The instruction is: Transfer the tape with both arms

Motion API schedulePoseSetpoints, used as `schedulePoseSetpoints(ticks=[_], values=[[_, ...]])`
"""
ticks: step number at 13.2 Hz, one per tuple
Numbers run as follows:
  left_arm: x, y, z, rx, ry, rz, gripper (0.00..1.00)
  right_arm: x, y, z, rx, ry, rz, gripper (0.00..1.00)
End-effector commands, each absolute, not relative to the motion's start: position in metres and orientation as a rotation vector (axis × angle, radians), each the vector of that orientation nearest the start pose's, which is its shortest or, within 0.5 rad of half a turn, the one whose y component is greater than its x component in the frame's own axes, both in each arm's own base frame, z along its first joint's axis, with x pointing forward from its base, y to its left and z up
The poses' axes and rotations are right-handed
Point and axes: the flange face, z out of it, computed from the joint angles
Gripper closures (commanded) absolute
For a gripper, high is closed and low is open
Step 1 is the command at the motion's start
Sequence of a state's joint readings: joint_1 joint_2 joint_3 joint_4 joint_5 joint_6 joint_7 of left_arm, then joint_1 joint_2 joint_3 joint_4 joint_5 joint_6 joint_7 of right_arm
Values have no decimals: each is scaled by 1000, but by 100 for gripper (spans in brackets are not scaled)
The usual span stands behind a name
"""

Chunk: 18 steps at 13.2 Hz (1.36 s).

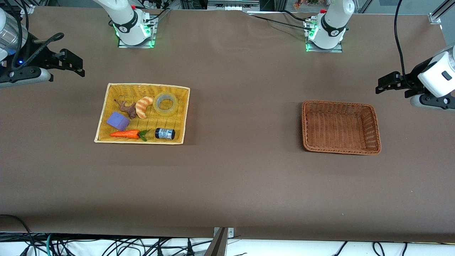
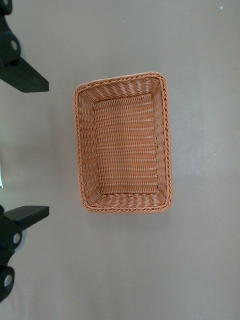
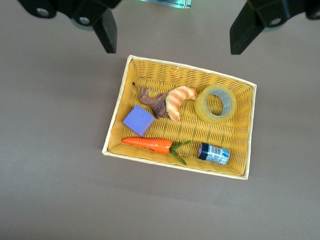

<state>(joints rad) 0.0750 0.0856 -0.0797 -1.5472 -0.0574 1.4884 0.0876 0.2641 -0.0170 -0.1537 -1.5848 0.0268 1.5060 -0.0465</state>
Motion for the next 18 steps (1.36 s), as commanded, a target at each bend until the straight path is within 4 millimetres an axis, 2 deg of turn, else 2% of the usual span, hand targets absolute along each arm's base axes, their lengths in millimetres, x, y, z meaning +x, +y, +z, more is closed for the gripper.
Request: schedulePoseSetpoints(ticks=[1, 18], values=[[571, -6, 587, -3232, 176, 229, 0, 536, 62, 621, -3099, -262, 109, 0], [571, -8, 587, -3231, 181, 229, 0, 531, 63, 602, -3102, -266, 160, 0]])
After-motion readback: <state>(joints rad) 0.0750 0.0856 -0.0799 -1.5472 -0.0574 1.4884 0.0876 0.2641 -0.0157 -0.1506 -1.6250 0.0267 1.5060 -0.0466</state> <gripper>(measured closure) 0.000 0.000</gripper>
